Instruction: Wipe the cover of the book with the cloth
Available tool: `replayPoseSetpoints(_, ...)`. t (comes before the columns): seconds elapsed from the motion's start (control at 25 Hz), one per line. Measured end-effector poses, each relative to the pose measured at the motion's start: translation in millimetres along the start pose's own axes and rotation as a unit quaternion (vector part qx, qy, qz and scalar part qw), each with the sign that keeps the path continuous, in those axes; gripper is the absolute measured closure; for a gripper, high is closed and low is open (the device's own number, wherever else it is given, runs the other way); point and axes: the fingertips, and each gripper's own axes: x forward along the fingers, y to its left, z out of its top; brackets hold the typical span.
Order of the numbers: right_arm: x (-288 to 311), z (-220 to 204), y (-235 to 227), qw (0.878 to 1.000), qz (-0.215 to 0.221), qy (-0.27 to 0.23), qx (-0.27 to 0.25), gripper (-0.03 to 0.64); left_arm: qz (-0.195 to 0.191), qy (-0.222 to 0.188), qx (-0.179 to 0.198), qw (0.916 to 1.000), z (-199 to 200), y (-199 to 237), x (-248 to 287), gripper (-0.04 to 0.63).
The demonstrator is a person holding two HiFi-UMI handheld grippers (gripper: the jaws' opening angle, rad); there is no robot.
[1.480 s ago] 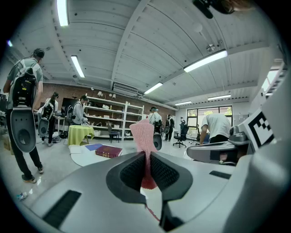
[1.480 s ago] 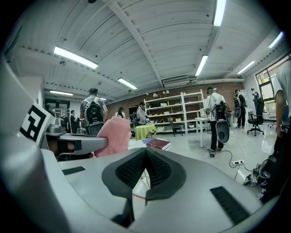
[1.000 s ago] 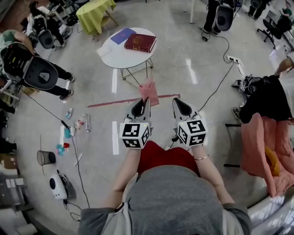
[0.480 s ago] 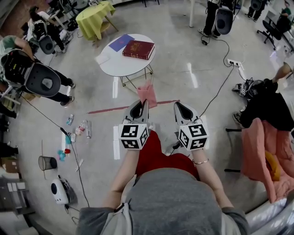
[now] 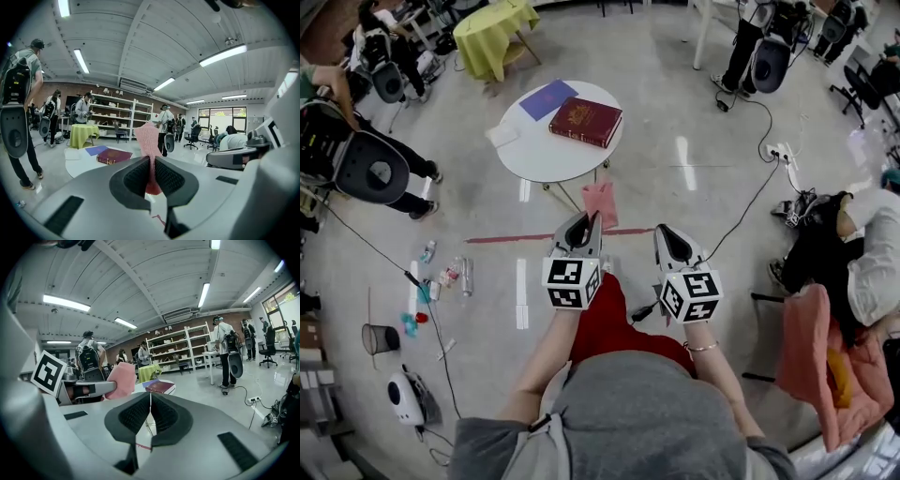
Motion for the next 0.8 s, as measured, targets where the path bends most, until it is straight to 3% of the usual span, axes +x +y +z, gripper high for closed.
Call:
replayPoseSetpoints(0.48, 195.1, 53.6, -17.4, 0.999, 0.015, 0.03, 0.001, 0.588, 0.008, 0.029, -0.032, 0.999, 27.4, 134.0, 137.3, 0.563)
replayPoseSetpoints(0.8, 281.8, 77.4, -24.9, 0.999, 0.019, 0.04, -0.004, 0.588, 0.02, 0.039, -0.052, 0.9977, 36.4, 200.0, 193.1, 0.563)
